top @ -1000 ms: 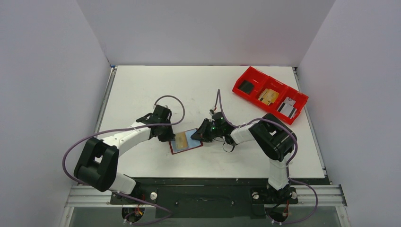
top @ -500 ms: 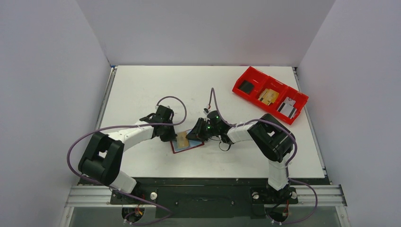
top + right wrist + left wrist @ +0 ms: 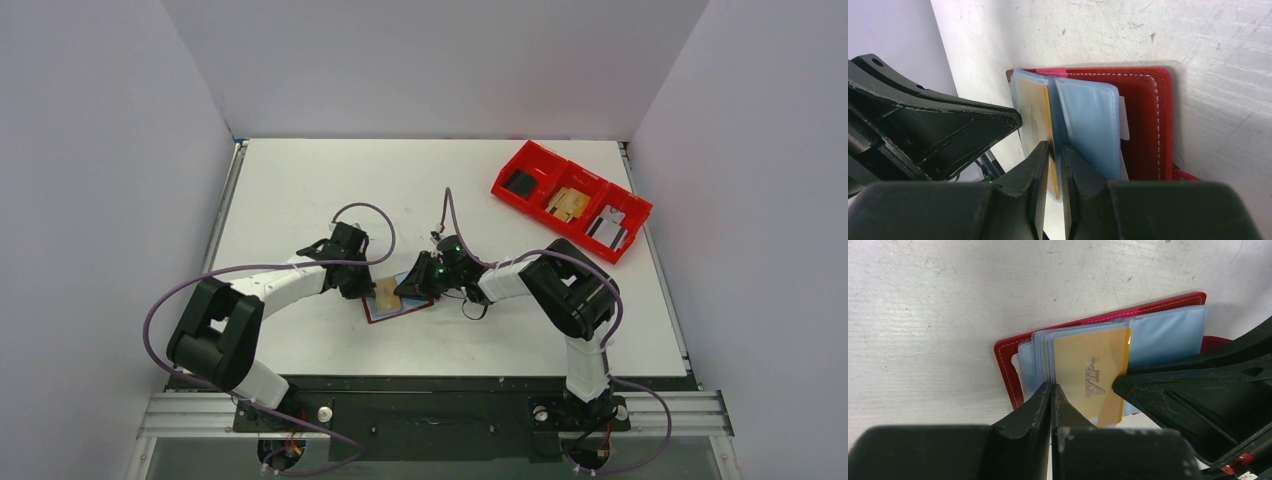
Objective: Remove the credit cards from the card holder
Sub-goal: Remove the credit card from the card holder.
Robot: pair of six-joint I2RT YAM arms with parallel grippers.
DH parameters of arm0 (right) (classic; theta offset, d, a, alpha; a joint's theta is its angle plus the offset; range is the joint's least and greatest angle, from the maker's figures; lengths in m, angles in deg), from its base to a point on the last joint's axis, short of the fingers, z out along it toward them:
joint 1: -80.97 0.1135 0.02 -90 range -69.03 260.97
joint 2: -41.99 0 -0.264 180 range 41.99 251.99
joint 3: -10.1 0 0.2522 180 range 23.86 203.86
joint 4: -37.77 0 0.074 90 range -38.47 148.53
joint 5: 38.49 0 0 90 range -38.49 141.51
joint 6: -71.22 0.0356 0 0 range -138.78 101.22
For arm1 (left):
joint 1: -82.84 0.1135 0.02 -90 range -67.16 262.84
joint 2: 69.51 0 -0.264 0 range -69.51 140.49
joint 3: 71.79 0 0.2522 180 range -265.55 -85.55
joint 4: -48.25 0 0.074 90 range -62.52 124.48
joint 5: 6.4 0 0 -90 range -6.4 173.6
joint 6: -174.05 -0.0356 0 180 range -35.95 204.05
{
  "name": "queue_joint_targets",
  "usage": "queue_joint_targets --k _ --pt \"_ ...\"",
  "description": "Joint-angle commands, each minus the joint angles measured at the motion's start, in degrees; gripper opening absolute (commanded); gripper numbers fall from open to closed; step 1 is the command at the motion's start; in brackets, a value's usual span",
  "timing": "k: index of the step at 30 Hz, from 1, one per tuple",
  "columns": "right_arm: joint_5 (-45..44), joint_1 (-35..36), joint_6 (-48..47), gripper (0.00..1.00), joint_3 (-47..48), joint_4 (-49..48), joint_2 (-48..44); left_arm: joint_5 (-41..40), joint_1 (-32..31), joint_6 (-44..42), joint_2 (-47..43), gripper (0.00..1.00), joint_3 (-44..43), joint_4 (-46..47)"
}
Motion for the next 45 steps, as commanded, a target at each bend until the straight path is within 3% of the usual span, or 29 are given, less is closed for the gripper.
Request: queue_joint_targets --k 1,6,32,45 --pt "-0.3 0.4 -0.4 0.1 0.8 -2.2 0.3 -0.8 -0.5 -0.1 2.2 0.0 0.5 -0.6" --pt "-0.3 0.3 0.0 0.0 0.5 -2.9 -0.2 -1.5 -0.5 0.0 2.4 0.0 0.5 -0.8" --pt "-0.3 -3.1 3.2 0.0 -5.7 -11.1 -2.2 -3.5 0.5 -0.3 4.6 0.0 0.5 -3.0" --pt "-1.5 -3.9 2.8 0.0 -6.8 -9.8 -3.1 -4.3 0.6 -0.4 4.8 0.0 0.5 -3.5"
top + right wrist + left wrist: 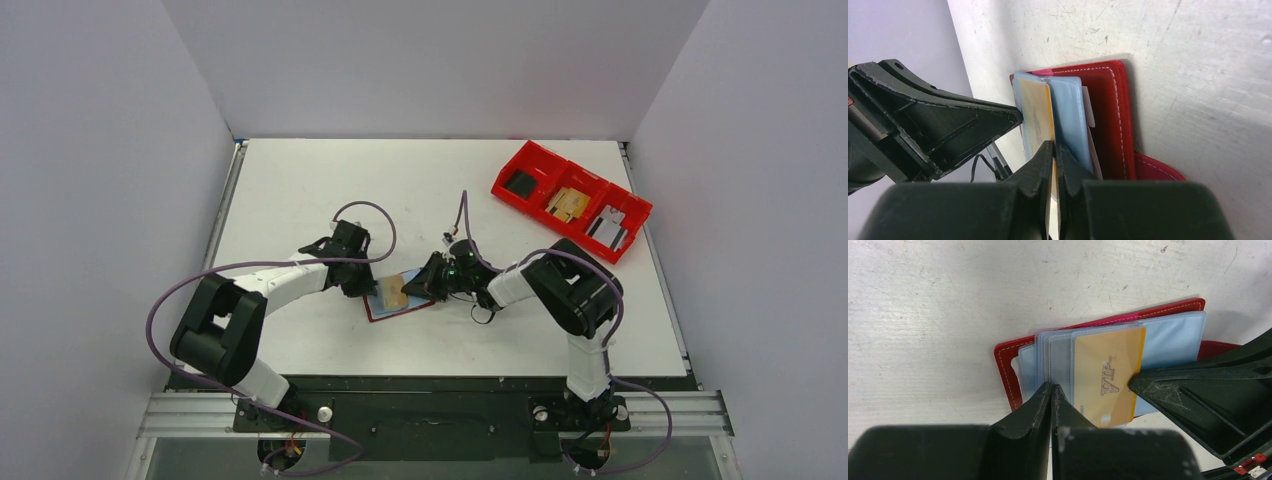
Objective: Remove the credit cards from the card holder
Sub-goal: Remove the credit card from the card holder.
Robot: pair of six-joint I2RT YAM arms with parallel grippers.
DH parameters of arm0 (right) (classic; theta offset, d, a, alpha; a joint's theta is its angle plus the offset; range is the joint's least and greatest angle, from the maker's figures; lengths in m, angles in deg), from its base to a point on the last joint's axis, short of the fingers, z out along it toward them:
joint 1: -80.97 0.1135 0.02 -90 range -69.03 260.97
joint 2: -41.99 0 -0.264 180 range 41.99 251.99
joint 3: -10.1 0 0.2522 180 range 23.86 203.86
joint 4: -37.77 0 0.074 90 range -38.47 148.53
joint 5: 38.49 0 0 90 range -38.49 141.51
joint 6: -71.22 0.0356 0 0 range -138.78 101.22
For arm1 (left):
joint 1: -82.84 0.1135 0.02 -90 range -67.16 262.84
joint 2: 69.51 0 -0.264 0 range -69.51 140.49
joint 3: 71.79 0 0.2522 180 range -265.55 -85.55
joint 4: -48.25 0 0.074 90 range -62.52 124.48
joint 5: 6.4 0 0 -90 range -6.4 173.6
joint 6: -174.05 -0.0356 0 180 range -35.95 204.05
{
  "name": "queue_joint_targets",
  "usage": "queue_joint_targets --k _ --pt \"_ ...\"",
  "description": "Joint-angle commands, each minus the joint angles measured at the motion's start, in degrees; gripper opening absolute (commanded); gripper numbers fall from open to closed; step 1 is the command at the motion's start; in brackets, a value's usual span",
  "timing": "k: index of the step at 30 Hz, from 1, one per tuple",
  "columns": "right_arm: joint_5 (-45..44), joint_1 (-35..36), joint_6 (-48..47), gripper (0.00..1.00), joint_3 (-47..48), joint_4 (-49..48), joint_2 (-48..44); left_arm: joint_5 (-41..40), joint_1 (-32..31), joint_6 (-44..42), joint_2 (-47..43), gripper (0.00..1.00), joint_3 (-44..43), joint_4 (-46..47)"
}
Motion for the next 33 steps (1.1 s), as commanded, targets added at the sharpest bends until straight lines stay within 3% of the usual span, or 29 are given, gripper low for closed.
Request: queue_joint_targets --k 1,8,33 --pt "-2.4 -1.1 -1.4 0.0 -1.2 0.0 -3.2 -4.0 0.4 -0.9 3.4 0.0 1.5 -3.8" --pt "-4.9 -1.4 -3.5 0.0 -1.2 4.9 -5.7 -4.2 0.4 -1.1 3.6 0.0 1.2 -3.7" --pt "-6.8 -3.0 -6.1 0.0 -2.6 8.3 -7.4 -4.2 0.4 -1.3 3.8 0.0 1.2 -3.6"
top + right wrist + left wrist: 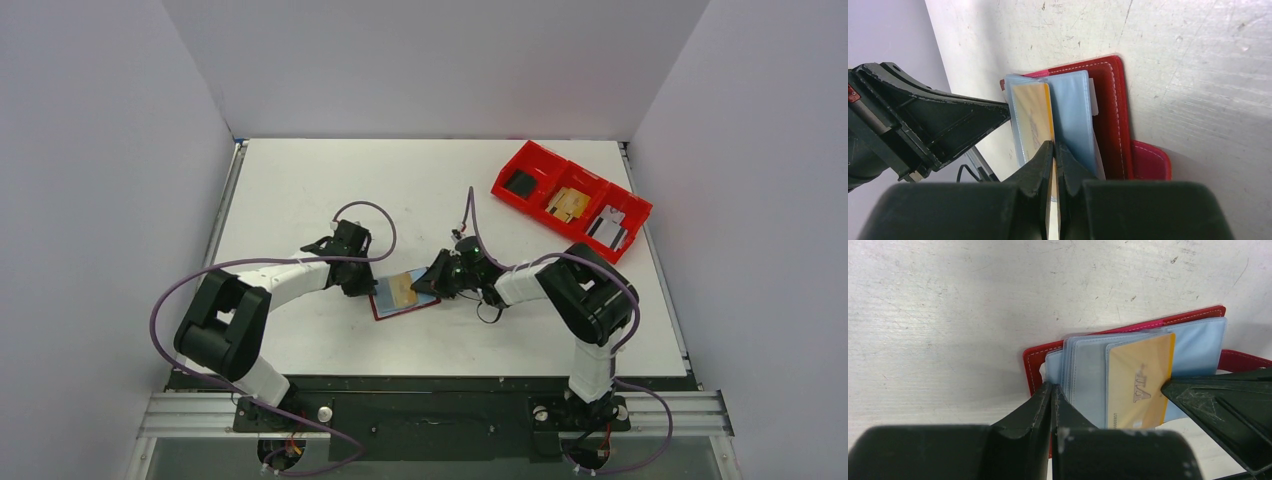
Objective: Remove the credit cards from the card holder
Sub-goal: Remove the credit card from the card holder.
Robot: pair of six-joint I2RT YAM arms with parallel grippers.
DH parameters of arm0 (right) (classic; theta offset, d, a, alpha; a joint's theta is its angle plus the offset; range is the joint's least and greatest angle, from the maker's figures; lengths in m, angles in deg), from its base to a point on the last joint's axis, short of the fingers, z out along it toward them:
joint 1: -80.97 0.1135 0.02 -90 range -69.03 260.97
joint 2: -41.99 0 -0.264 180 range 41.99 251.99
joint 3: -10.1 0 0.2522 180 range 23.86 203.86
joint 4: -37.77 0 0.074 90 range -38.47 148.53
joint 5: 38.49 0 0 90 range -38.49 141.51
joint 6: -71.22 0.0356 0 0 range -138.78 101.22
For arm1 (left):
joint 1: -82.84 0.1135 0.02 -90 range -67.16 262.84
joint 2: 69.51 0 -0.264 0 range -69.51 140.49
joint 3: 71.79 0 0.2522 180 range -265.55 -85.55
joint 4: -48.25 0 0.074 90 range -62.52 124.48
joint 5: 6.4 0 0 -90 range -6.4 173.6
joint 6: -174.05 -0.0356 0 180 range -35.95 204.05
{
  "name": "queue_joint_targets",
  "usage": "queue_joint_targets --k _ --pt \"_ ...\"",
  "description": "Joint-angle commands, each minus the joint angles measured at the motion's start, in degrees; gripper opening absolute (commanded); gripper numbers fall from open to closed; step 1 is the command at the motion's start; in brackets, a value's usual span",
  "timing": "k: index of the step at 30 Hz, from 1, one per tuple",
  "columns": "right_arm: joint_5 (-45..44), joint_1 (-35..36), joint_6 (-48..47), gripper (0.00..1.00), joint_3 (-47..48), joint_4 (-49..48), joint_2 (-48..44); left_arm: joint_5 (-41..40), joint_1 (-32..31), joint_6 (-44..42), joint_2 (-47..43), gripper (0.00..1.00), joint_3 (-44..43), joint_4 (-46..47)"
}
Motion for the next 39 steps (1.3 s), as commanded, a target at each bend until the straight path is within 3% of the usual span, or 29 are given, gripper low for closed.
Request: queue_joint_targets --k 1,5,10,15,39 --pt "-2.5 -1.6 -1.5 0.0 -1.7 -0.8 -2.1 -3.2 0.2 -1.3 2.2 0.0 1.6 -4.0" --pt "-0.5 -1.8 0.1 0.0 -2.4 -4.4 -1.2 -3.2 0.2 -1.2 2.2 0.0 1.5 -4.0" --pt "0.8 -1.9 1.8 0.13 -3.3 -7.0 -0.7 -3.2 0.1 -1.2 2.1 0.0 1.6 -3.9" --pt "2.1 -1.9 3.7 0.18 -3.3 -10.1 0.7 -3.1 -0.1 -1.2 2.0 0.0 1.5 -3.9" --pt "3.0 1.0 3.7 0.19 0.2 -11.0 3.8 -3.1 -0.7 -1.0 2.8 0.0 1.1 -3.7"
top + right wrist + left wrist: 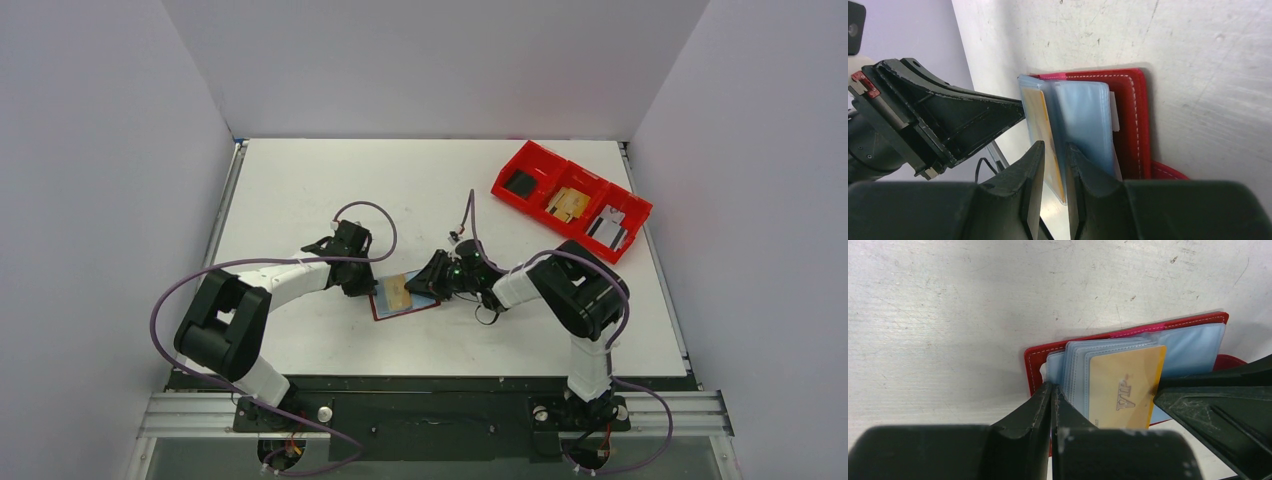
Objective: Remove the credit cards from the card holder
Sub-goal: Remove the credit card from the card holder.
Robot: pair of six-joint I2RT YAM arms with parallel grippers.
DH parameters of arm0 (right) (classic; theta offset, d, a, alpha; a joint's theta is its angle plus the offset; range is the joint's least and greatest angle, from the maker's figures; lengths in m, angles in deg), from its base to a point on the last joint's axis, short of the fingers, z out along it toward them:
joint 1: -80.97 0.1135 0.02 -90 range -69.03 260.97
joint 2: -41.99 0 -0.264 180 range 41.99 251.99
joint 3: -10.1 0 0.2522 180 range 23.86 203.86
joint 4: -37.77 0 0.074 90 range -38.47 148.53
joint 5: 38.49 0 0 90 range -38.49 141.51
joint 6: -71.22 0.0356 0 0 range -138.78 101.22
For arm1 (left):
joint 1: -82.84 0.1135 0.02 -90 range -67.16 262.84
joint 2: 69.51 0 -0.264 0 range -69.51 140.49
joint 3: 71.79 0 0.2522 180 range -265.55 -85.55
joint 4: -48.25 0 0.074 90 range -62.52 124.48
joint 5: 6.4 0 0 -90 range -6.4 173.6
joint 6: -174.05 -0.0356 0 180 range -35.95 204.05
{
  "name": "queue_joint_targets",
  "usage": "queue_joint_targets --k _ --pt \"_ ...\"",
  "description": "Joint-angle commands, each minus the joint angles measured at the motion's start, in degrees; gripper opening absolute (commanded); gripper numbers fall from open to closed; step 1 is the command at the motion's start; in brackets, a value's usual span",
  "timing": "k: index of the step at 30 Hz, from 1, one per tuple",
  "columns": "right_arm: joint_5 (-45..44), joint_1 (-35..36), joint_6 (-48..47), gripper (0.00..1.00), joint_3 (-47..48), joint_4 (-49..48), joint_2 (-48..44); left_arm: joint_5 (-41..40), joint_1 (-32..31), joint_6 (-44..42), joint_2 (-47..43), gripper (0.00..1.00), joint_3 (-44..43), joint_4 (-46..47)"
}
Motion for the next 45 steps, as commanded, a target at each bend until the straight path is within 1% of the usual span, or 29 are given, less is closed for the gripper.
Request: queue_joint_targets --k 1,6,10,14,16,24,31,45 --pt "-0.3 0.7 -1.2 0.19 1.4 -1.8 0.7 -2.8 -0.3 -1.0 2.7 0.0 1.2 -3.8" --pt "-0.4 0.8 -1.8 0.18 1.8 -1.0 0.4 -2.8 -0.4 -0.9 2.8 0.0 1.2 -3.7" --pt "-0.5 0.9 -1.8 0.14 1.6 -0.8 0.5 -2.8 -0.4 -0.9 2.8 0.0 1.1 -3.8" --pt "-0.4 0.8 -1.5 0.07 1.5 -1.1 0.7 -2.7 -0.4 -0.9 2.8 0.0 1.2 -3.8" --pt "-0.5 0.8 -1.4 0.0 1.5 -1.3 0.6 -2.8 -0.4 -0.9 2.8 0.0 1.3 -3.8" --pt "-1.2 -0.1 -1.6 0.0 0.4 -1.2 -0.6 -3.3 -0.4 -0.9 2.9 0.0 1.2 -4.0" --pt "-3.6 -2.0 -5.5 0.0 -1.2 4.1 -3.7 -3.4 -0.4 -1.1 3.2 0.0 1.2 -4.2" --pt "-4.2 -4.0 -6.6 0.0 -3.2 4.8 -5.4 -3.4 -0.3 -1.1 3.3 0.0 1.0 -4.4"
